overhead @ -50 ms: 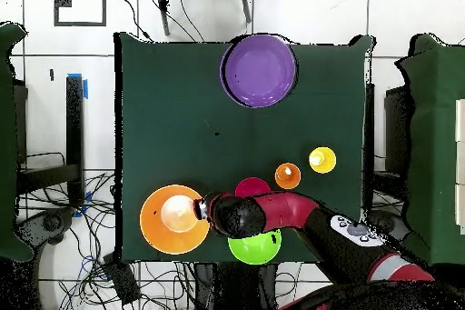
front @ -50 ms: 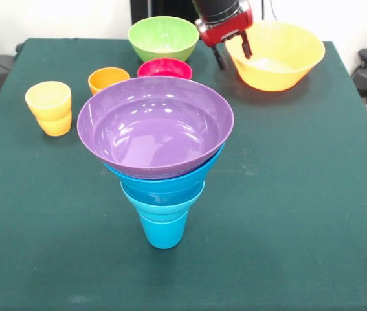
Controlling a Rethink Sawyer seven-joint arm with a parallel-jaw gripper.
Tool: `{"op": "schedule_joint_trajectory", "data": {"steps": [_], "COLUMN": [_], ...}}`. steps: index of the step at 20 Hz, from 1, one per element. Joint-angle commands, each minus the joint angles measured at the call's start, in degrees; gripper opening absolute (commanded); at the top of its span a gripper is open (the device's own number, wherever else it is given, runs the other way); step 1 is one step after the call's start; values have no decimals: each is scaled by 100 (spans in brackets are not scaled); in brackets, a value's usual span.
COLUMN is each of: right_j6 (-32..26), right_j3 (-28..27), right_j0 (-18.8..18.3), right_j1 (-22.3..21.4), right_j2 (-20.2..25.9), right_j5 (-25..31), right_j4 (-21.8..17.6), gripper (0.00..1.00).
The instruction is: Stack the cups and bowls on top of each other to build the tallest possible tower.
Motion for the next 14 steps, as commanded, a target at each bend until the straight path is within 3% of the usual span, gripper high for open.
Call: {"op": "schedule_joint_trajectory", "data": {"steps": [1,14], "right_j6": [381,311], "right_j3": [-417,-479], "right_j0": [219,191], "right_j1": [234,269], "right_j2": [-355,-414], "right_j5": [-407,-263], "right_j4": [-445,-402], "gripper": [100,100]}}
